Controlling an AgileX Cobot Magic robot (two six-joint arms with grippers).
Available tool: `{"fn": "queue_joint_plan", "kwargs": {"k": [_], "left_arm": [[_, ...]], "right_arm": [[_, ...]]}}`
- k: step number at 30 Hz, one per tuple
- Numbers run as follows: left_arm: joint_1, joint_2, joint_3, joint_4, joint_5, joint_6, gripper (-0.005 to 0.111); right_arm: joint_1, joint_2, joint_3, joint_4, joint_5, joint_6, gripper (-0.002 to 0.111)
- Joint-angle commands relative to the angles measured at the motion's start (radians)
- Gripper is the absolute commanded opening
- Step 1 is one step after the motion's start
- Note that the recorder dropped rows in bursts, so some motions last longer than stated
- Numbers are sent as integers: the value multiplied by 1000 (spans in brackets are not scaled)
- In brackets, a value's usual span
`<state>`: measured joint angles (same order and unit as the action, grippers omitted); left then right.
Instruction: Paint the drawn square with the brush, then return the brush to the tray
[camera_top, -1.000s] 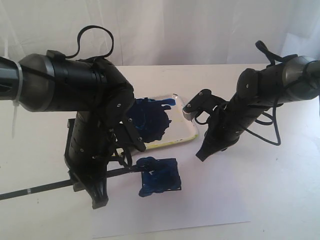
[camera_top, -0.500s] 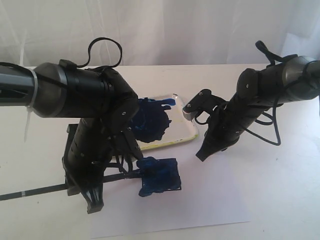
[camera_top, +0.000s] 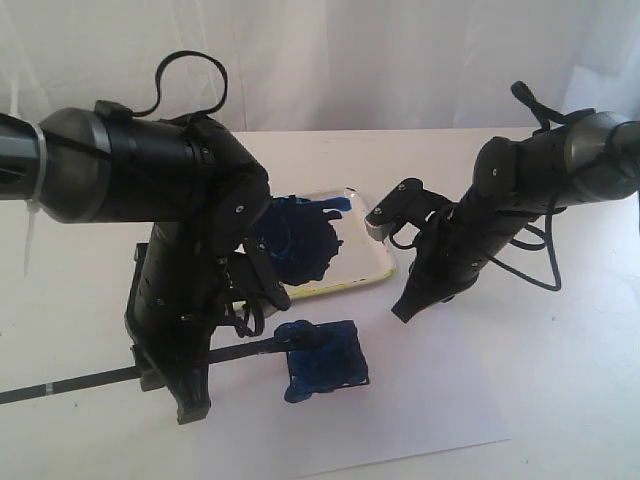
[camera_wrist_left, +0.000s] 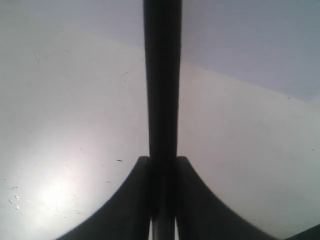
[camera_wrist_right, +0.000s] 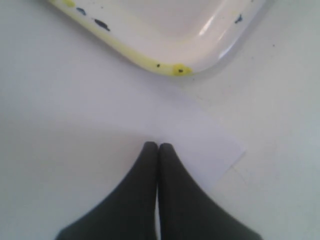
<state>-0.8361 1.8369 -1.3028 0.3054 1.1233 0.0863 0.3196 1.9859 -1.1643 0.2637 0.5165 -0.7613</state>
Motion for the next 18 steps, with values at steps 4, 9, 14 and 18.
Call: {"fn": "queue_joint_plan", "kwargs": {"k": [4,9,14,18], "left_arm": [[-3,-32,1,-59,81,44,0],[-3,-32,55,-59,71,48,0],[-3,-32,91,-55,69,48,0],[-3,-32,92,-51,56,48,0]], "right_arm": [[-1,10,2,-14,11,-5,0],[-1,10,2,-14,11,-5,0],[-1,10,2,-14,11,-5,0],[-1,10,2,-14,13,-5,0]]}}
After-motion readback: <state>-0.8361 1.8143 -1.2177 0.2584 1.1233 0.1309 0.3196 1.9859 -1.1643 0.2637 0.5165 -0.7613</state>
